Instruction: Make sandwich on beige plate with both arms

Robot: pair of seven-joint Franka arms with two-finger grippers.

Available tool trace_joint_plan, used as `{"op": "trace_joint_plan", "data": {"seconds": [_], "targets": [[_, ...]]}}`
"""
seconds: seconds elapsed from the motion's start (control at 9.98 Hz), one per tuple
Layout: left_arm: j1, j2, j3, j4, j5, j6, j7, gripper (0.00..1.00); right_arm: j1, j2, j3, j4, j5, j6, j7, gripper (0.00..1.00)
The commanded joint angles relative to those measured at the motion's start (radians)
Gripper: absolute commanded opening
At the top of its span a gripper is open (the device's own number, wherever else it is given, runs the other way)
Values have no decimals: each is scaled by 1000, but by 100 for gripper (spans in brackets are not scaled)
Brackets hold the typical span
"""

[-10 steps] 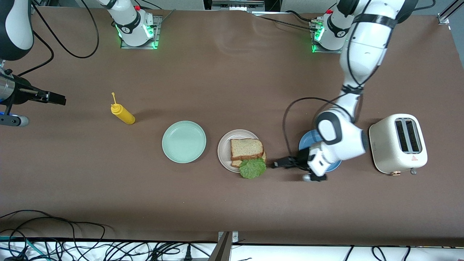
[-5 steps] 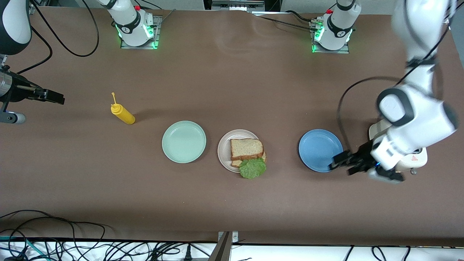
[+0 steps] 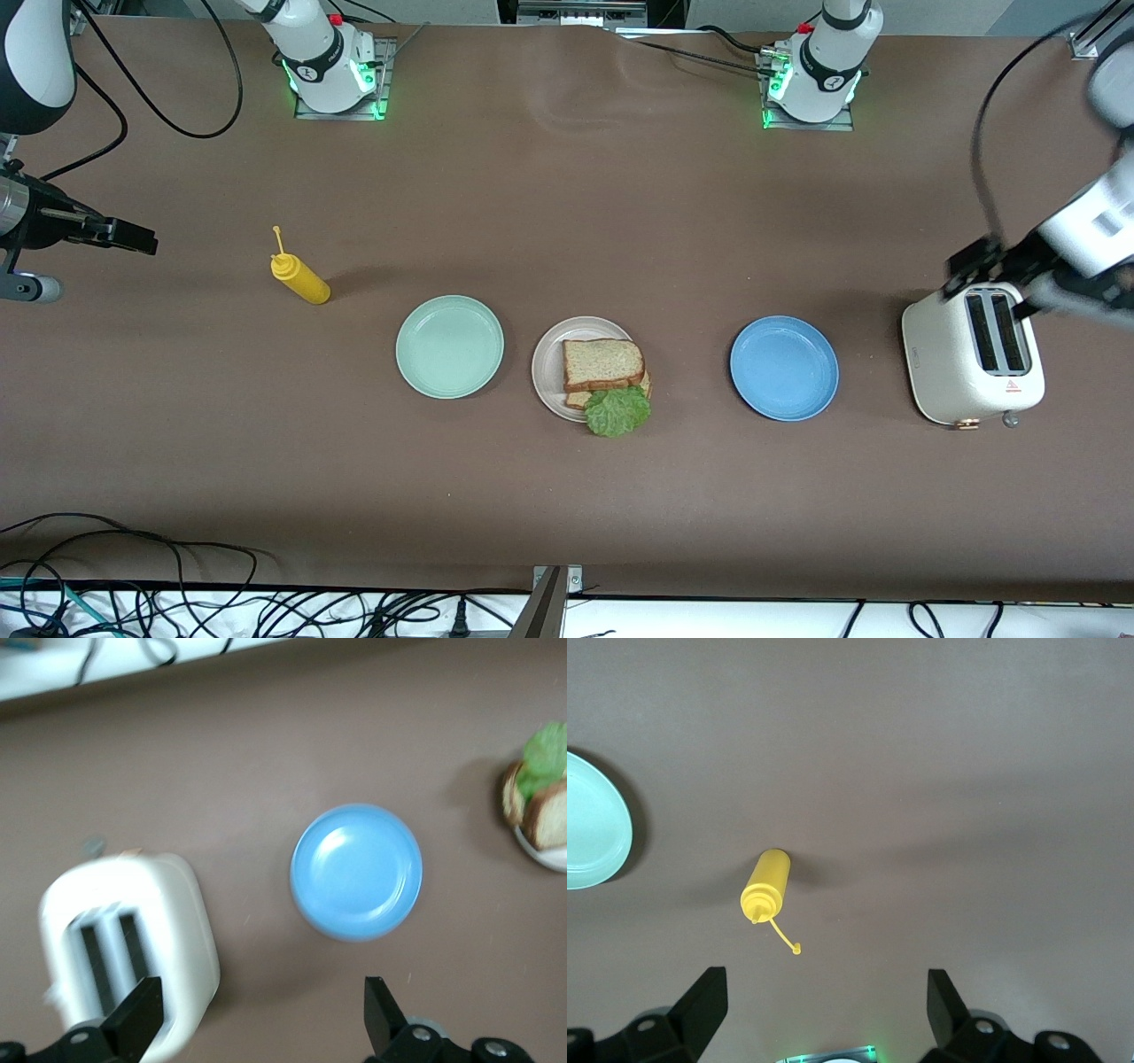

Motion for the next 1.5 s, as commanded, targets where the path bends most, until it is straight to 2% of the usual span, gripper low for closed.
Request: {"op": "trace_joint_plan", "data": {"seconds": [0.0,0.3,0.6,0.8,1.4], "targets": [[24,-136,-22,-4,96,-184,-95,100,0,-30,4,-31,4,15,8,100],[32,-181,-115,44,131,-362,-290,100,0,-30,4,-31,5,16,9,100],[30,-169,-132,40,99,-364,-314,100,0,-30,4,-31,5,15,8,100],[21,-145,-176,59,108,-364,-323,100,0,-30,4,-31,5,16,8,100],[32,-132,-169,62,108,-364,-327,100,0,-28,4,-31,5,15,8,100]]}}
